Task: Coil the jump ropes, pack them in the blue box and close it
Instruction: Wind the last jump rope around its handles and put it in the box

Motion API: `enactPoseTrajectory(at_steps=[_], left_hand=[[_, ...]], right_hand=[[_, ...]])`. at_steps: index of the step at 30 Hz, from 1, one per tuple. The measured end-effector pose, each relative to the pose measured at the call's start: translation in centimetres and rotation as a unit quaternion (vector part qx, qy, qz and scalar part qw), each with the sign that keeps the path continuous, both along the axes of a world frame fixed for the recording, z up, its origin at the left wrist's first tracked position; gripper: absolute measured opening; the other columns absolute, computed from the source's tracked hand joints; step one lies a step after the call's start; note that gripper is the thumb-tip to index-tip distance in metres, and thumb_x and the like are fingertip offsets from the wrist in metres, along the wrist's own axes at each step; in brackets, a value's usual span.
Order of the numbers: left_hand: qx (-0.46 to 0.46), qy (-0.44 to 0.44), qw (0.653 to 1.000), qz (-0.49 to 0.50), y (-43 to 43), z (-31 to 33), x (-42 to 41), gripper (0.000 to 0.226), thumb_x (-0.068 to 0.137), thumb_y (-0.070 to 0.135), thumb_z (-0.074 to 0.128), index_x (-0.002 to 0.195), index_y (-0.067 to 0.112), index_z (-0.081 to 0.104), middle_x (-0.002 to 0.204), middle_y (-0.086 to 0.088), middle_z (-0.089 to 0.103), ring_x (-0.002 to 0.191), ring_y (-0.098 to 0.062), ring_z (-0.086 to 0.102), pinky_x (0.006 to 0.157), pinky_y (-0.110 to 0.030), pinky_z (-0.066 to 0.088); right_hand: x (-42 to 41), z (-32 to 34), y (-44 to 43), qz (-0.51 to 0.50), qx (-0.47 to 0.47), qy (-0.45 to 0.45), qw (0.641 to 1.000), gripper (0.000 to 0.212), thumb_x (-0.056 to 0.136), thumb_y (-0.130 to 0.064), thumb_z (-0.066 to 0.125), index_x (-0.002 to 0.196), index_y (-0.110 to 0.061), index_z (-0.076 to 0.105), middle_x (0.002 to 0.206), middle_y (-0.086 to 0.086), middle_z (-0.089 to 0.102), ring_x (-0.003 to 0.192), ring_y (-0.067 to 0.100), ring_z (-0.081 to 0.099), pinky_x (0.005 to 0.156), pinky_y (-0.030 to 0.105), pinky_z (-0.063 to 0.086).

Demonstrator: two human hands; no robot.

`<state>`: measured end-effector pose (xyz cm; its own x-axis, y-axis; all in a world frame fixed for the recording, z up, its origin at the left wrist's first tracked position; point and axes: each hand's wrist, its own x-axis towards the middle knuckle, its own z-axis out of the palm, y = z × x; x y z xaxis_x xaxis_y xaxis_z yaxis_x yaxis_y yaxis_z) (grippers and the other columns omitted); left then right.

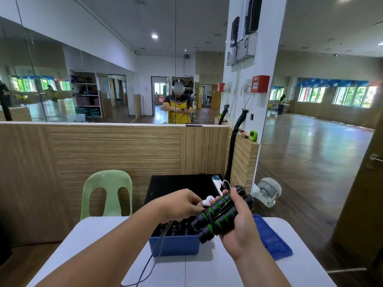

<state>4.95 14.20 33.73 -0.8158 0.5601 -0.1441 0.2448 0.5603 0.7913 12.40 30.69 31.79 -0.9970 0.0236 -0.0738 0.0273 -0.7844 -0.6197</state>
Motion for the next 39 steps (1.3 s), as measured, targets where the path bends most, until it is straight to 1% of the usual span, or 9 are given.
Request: enactPoseTrajectory(at_steps=[6,11,17,20,25,27,31,36,39], left_hand=[[0.063,-0.137,0.988,0.02,0.8,0.8,0.2,0.033,0.101,0.024,0.06,0.069,0.02,0.058,0.061,0.005,0.045,0.052,-0.01,0.028,0.044,-0.022,0.02],[0.046,-0.174,0.979,0.098,2.1,1.3,0.5,0.032,0.1,0.02,0.051,0.068,0.014,0.056,0.061,0.001,0.043,0.047,-0.011,0.023,0.037,-0.02,0.018],[0.077,-0.151,0.969,0.179,3.5,1.4,1.4,0.03,0.098,0.013,0.049,0.069,0.01,0.06,0.059,-0.001,0.047,0.039,-0.009,0.028,0.036,-0.019,0.016],[0.065,-0.108,0.968,0.219,4.1,1.2,1.9,0.025,0.094,0.013,0.051,0.072,0.009,0.063,0.049,0.003,0.052,0.037,-0.01,0.033,0.038,-0.017,0.022],[0.1,-0.042,0.961,0.254,4.8,0.2,2.8,0.027,0.093,0.02,0.058,0.069,0.01,0.066,0.048,0.003,0.053,0.04,-0.013,0.041,0.039,-0.017,0.03],[0.184,-0.053,0.942,0.275,5.1,-0.7,3.6,0.03,0.094,0.022,0.062,0.067,0.009,0.066,0.054,-0.003,0.052,0.041,-0.014,0.039,0.041,-0.019,0.03],[0.323,-0.106,0.882,0.328,6.1,-2.4,5.7,0.032,0.095,0.022,0.066,0.067,0.007,0.071,0.06,-0.008,0.056,0.044,-0.014,0.041,0.045,-0.021,0.031],[0.373,-0.106,0.83,0.401,6.8,-2.9,7.2,0.038,0.095,0.031,0.07,0.069,0.003,0.077,0.056,-0.007,0.062,0.047,-0.016,0.048,0.048,-0.026,0.038],[0.378,-0.072,0.819,0.426,7.1,-3.4,7.8,0.046,0.096,0.035,0.069,0.059,0.007,0.075,0.054,-0.008,0.064,0.049,-0.017,0.051,0.054,-0.031,0.042]], right_hand=[[-0.3,-0.9,0.3,0.019,0.076,-0.001,0.997,0.032,0.092,-0.039,0.067,0.104,-0.01,0.063,0.094,0.017,0.064,0.097,0.035,0.064,0.108,0.06,0.046],[-0.3,-1.5,0.5,-0.029,0.138,0.005,0.99,0.028,0.091,-0.034,0.069,0.101,-0.009,0.066,0.082,0.013,0.07,0.075,0.028,0.072,0.076,0.044,0.057],[-1.2,-1.9,0.6,-0.131,0.17,-0.015,0.977,0.024,0.094,-0.028,0.072,0.1,-0.005,0.072,0.081,0.01,0.073,0.082,0.027,0.072,0.074,0.044,0.058],[-1.6,-2.3,0.3,-0.173,0.172,-0.03,0.969,0.03,0.092,-0.03,0.074,0.108,-0.005,0.072,0.097,0.016,0.074,0.099,0.035,0.071,0.088,0.056,0.06],[-1.8,-2.0,-0.4,-0.241,0.197,-0.031,0.95,0.017,0.093,-0.03,0.073,0.08,-0.021,0.077,0.084,0.004,0.076,0.095,0.033,0.07,0.088,0.053,0.058],[-1.8,-1.8,-0.7,-0.265,0.217,-0.025,0.939,0.019,0.087,-0.043,0.076,0.082,-0.025,0.077,0.086,0.0,0.076,0.097,0.029,0.071,0.092,0.053,0.057],[-2.3,-2.1,-1.2,-0.288,0.247,-0.009,0.925,0.055,0.068,-0.066,0.073,0.092,-0.017,0.074,0.091,0.004,0.076,0.095,0.027,0.072,0.093,0.056,0.056],[-2.6,-1.8,-1.7,-0.293,0.243,-0.005,0.925,0.032,0.094,-0.036,0.071,0.094,-0.004,0.071,0.081,0.009,0.074,0.08,0.028,0.072,0.084,0.053,0.057],[-2.7,-1.5,-2.1,-0.282,0.229,0.006,0.932,0.029,0.096,-0.031,0.069,0.096,-0.002,0.069,0.079,0.009,0.074,0.079,0.031,0.072,0.078,0.05,0.057]])
